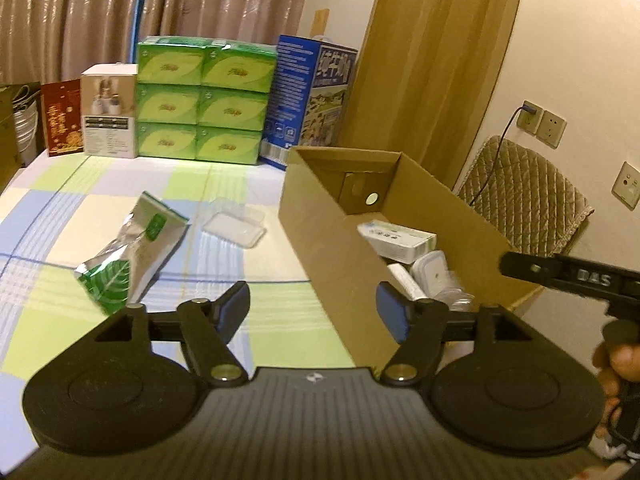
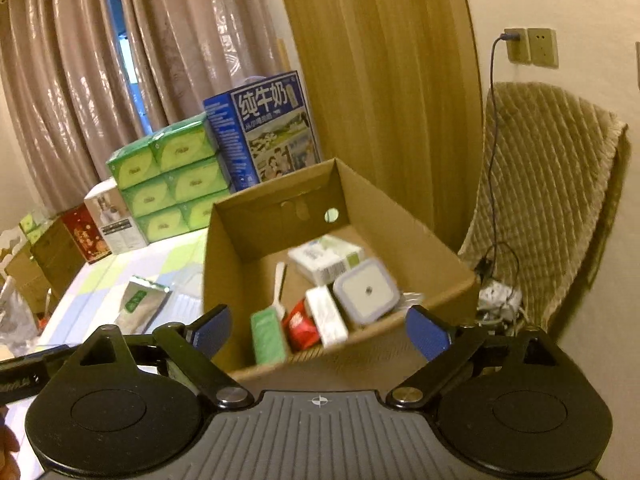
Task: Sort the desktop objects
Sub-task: 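Open the left tool to drop the spoon while the right tool releases the tablet box into the box, then move both tools back over the table toward the foil bag and plastic container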
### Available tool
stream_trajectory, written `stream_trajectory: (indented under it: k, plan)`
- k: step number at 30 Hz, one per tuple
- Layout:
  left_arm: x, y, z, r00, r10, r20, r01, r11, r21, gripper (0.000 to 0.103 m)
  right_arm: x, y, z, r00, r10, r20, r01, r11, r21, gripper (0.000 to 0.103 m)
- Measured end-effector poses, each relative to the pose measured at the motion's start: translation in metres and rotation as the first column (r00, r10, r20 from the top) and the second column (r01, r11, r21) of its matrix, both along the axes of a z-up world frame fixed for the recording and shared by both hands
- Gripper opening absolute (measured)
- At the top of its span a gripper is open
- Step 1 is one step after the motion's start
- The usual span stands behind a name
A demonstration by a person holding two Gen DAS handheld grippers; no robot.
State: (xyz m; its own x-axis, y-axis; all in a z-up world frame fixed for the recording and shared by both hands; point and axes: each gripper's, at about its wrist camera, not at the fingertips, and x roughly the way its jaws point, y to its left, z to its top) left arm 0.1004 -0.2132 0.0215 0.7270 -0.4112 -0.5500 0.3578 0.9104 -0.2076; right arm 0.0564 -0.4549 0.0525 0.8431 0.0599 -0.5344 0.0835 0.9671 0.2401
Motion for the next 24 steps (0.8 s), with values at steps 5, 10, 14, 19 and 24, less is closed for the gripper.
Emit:
stream_trajectory:
  k: [5,10,14,19,24]
  plan:
    - [-0.017,0.027,0.001,1.0,0.028,-0.008,-0.028,1.0,0.011,0.068,-0.031,0.019,-0.001,1.0,0.003,-0.02,-0.002,1.0,0.028,0.099]
    - [-0.03,0.058,0.005,0.998,0.066,-0.003,-0.066,0.998,0.024,0.075,-0.048,0.041,-0.004,0.998,0.038,-0.047,-0.037,0.999,0.023,0.101]
    - [-0.041,0.084,0.008,0.995,0.101,0.005,-0.102,0.994,0.035,0.081,-0.054,0.058,-0.006,0.995,0.068,-0.066,-0.067,0.997,0.028,0.101]
    - [-0.049,0.114,0.01,0.99,0.142,0.002,-0.142,0.989,0.05,0.087,-0.058,0.08,-0.011,0.989,0.117,-0.087,-0.116,0.993,0.016,0.101]
    - [-0.054,0.139,0.008,0.985,0.175,-0.008,-0.174,0.983,0.054,0.089,-0.057,0.096,-0.013,0.984,0.149,-0.1,-0.15,0.989,0.003,0.101]
